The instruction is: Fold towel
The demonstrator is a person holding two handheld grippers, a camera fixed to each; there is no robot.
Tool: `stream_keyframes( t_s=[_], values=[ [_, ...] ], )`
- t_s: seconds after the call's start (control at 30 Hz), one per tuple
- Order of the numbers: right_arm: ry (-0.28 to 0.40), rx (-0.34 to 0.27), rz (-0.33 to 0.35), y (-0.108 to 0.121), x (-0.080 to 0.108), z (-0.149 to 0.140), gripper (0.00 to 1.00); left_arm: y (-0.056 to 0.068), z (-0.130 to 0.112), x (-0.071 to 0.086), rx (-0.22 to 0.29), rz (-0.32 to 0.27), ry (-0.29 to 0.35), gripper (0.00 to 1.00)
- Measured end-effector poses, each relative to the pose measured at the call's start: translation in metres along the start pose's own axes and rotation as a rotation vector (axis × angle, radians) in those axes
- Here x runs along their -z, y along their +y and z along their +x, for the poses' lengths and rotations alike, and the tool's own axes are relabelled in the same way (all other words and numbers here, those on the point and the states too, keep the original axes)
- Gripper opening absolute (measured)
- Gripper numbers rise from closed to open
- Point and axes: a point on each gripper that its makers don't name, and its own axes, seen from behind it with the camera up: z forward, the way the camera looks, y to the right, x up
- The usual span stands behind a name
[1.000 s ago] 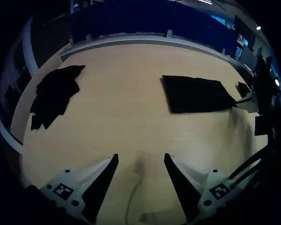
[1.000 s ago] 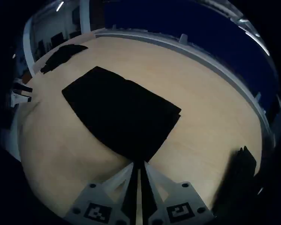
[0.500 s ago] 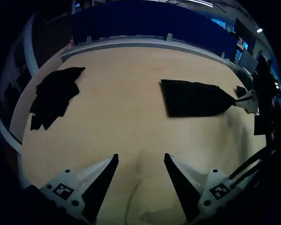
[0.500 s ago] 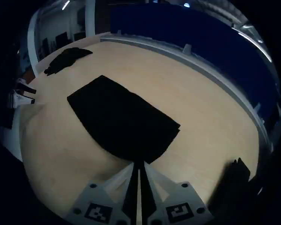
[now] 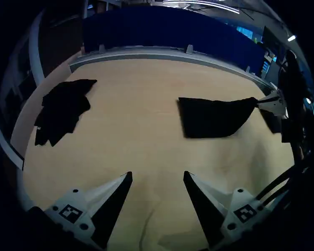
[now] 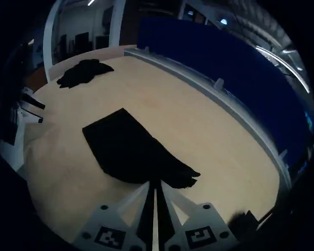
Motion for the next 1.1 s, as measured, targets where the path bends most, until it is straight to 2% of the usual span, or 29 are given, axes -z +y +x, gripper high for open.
stream_keyframes(
  t_s=[0.3,0.6,0.8,1.1],
  values=[
    [0.026,0.063,0.017,-0.008,-0.003,0.035,0.03,0.008,-0.008,0.006,0.023,-0.017,0.008,0.90],
    [0.038,0.164,0.061,-0.034,-0.022,0.068,0.03,0.003,-0.010,0.018,0.038,-0.006,0.034,0.90],
    [0.029,0.253,0.118,-0.066,-0.048,0.085,0.03,-0.005,-0.014,0.022,0.079,0.008,0.050,0.90],
    [0.013,0.313,0.215,-0.133,-0.102,0.092,0.03,-0.015,-0.025,0.024,0.122,0.041,0.060,0.91]
  ],
)
